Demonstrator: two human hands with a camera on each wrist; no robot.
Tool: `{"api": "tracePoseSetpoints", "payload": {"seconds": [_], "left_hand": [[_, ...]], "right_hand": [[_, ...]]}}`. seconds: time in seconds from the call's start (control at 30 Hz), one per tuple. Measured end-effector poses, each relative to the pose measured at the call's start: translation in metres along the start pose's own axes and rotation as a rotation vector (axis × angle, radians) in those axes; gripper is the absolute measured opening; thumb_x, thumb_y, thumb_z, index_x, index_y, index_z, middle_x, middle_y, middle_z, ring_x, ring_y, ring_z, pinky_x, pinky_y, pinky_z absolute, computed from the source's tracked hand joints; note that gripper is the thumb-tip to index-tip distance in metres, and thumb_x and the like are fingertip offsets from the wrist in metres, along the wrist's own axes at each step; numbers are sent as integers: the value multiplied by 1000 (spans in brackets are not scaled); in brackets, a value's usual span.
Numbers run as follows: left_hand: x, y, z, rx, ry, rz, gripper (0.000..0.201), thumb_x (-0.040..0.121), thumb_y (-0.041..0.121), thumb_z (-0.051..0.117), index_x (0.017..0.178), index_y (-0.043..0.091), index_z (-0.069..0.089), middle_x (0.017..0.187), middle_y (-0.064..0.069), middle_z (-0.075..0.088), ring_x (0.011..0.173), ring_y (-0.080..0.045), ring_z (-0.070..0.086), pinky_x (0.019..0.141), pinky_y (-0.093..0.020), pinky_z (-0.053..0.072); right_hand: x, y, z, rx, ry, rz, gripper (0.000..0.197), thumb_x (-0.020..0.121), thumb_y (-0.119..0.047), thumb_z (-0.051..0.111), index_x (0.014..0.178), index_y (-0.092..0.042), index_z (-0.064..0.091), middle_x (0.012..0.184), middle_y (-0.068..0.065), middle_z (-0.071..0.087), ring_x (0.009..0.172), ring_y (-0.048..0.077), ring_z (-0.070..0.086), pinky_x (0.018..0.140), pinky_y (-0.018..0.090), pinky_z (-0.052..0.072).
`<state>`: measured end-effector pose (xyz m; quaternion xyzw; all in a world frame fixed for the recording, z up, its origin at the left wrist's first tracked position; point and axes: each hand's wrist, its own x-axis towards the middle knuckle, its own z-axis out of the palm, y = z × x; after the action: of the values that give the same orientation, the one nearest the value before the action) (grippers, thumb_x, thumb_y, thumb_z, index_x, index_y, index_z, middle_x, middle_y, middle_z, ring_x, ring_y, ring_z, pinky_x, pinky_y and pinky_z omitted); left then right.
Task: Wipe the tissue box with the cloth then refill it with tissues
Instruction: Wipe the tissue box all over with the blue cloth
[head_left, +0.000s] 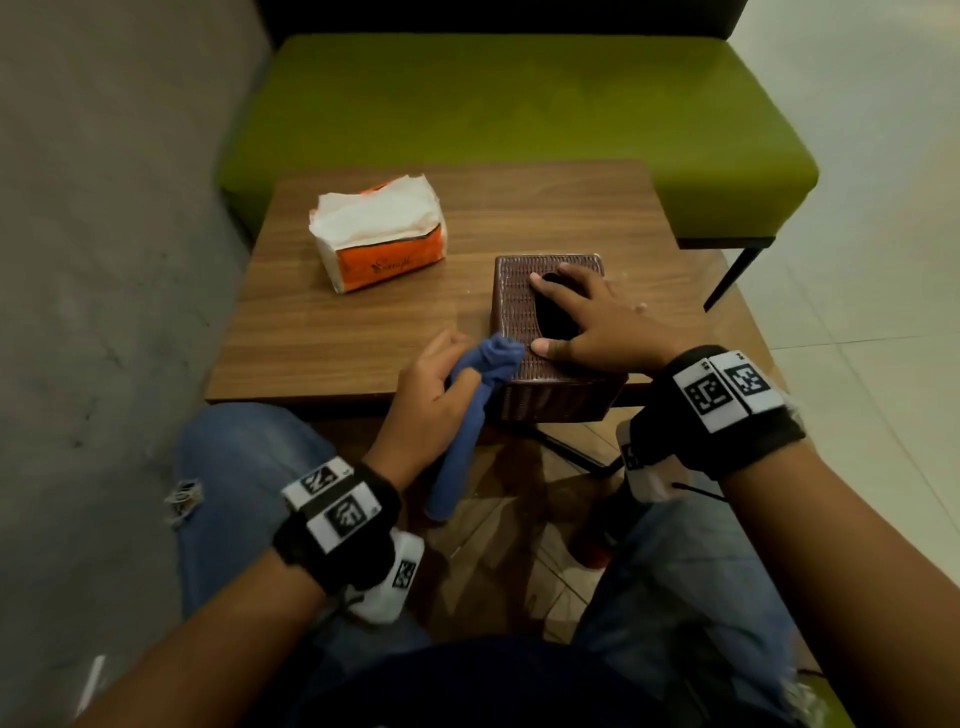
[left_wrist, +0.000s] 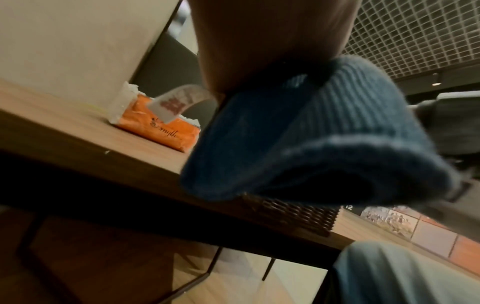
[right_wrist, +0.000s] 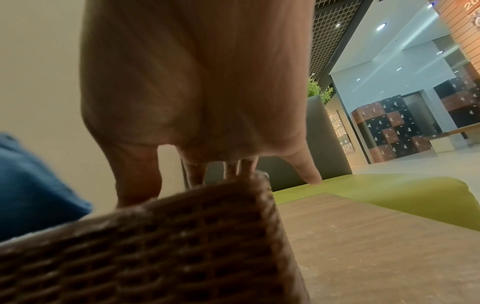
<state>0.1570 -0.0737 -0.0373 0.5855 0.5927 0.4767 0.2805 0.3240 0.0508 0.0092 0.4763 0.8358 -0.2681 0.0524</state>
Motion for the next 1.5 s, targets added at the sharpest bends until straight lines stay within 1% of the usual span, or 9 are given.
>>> {"api": "tracePoseSetpoints", "payload": {"seconds": [0.2, 0.33, 0.57, 0.7, 0.83, 1.03, 1.23, 1.33, 1.5], "left_hand": [[38, 5, -8, 10, 151, -58, 26, 81, 17, 41, 84, -4, 56, 81, -14, 52, 72, -15, 48, 66, -28, 38], [60, 0, 2, 115, 89, -86, 34, 81, 18, 41, 87, -11, 57, 90, -20, 49, 80, -27, 50, 71, -33, 39], [-13, 6, -5, -20, 4, 40, 23, 80, 16, 44, 86, 6, 64, 85, 7, 55, 77, 3, 53, 70, -9, 41], [2, 7, -17, -125, 246, -176, 27, 88, 0, 44, 68, 16, 51, 66, 0, 49, 57, 4, 48, 57, -13, 38], [23, 0, -23, -327, 390, -365, 15, 91, 18, 58, 77, 13, 58, 72, -6, 55, 68, -12, 54, 63, -25, 43], [33, -15, -27, -87, 350, -203, 29, 86, 12, 64, 113, 4, 58, 106, -6, 62, 96, -11, 59, 78, -14, 46], [2, -10, -4, 163, 344, -78, 10, 87, 7, 62, 94, 1, 60, 93, -7, 49, 78, -4, 50, 70, -6, 39], [-20, -6, 4, 210, 195, 64, 16, 84, 9, 60, 97, 0, 62, 96, -5, 51, 86, -5, 50, 77, -9, 41], [7, -7, -12, 209, 274, 3, 14, 85, 4, 60, 98, 2, 65, 96, -3, 51, 87, -12, 52, 74, -8, 40]], "right_hand": [[-2, -2, -1, -6, 13, 1, 76, 88, -54, 57, 150, -45, 13, 162, -9, -1, 149, 23, 0, 112, 67, 5], [-2, -2, -1, -5, 6, 11, 76, 88, -54, 56, 151, -45, 13, 161, -9, -2, 149, 24, 0, 112, 67, 5], [-3, -5, -2, -15, 1, 24, 77, 89, -56, 55, 151, -44, 12, 162, -7, -2, 149, 24, -1, 112, 68, 3], [-8, -21, 7, -163, 84, 118, 81, 86, -71, 40, 153, -38, 8, 162, 1, 2, 149, 28, 0, 111, 69, 1], [-9, -44, 12, -167, 172, 253, 84, 85, -78, 29, 154, -31, 14, 160, 15, 9, 148, 34, 3, 113, 67, 4], [-9, -25, -11, -185, 23, -91, 69, 91, -57, 49, 150, -46, 15, 163, 5, -3, 149, 30, -9, 116, 58, -1], [1, -17, -3, -221, -39, -109, 65, 91, -61, 44, 149, -50, 16, 164, -1, -2, 150, 26, -3, 116, 57, -7], [1, -16, -2, -224, -25, -104, 64, 91, -63, 42, 148, -51, 16, 163, -1, 0, 149, 26, -2, 115, 60, -8], [1, -18, 0, -225, -26, -90, 57, 96, -57, 39, 147, -53, 15, 163, -2, 2, 149, 27, -1, 115, 62, -7]]}}
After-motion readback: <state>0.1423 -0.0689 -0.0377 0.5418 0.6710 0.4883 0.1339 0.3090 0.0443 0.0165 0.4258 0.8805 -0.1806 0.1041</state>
